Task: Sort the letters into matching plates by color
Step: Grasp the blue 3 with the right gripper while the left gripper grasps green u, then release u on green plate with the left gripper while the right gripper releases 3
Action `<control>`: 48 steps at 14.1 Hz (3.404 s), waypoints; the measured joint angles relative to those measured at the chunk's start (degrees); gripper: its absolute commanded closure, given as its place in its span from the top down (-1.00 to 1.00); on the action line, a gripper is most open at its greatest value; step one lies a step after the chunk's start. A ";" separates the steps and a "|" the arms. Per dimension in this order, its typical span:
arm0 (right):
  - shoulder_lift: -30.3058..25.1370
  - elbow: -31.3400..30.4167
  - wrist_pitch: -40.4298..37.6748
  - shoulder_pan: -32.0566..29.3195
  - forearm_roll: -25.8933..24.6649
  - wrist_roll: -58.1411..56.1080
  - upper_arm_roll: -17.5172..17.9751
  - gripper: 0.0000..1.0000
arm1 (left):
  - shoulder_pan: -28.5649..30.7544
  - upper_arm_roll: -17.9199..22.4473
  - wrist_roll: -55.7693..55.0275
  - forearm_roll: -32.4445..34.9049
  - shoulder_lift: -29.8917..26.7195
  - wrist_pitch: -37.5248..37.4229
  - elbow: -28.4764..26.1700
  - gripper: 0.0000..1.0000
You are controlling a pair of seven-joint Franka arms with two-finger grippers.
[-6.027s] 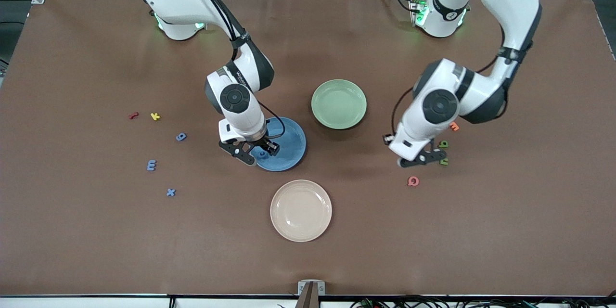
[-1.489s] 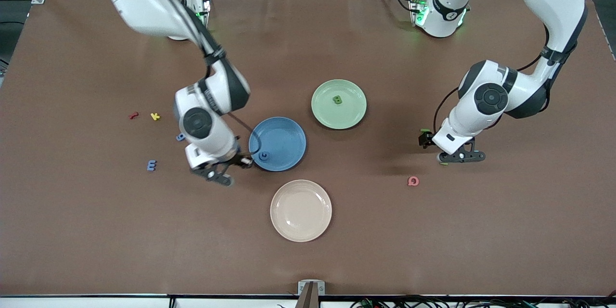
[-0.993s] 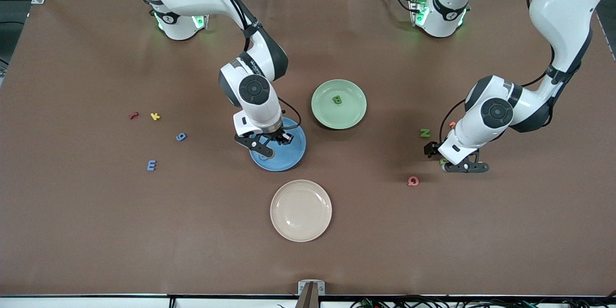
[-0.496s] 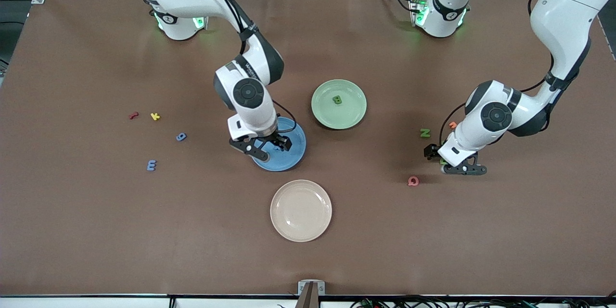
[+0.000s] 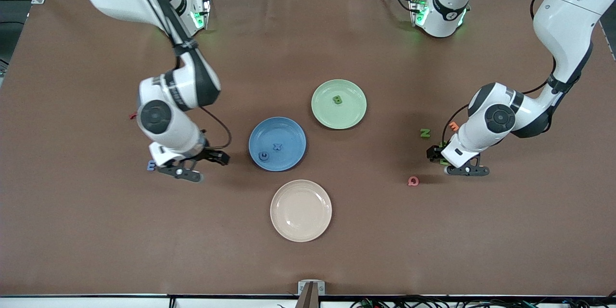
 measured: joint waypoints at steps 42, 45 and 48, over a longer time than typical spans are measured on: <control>6.31 -12.11 22.10 -19.32 0.06 -28.58 0.62 -0.99 | -7.94 -22.01 -37.28 1.95 -0.89 -21.24 0.97 -0.58; 6.25 -11.65 20.64 -19.31 0.06 -28.41 0.74 -0.99 | -13.61 -22.01 -43.62 1.95 0.00 -21.19 0.85 -0.58; 3.81 -9.31 11.83 -17.83 0.12 -23.02 1.61 -0.99 | -16.42 -21.98 -47.02 1.95 1.12 -19.40 0.61 -0.57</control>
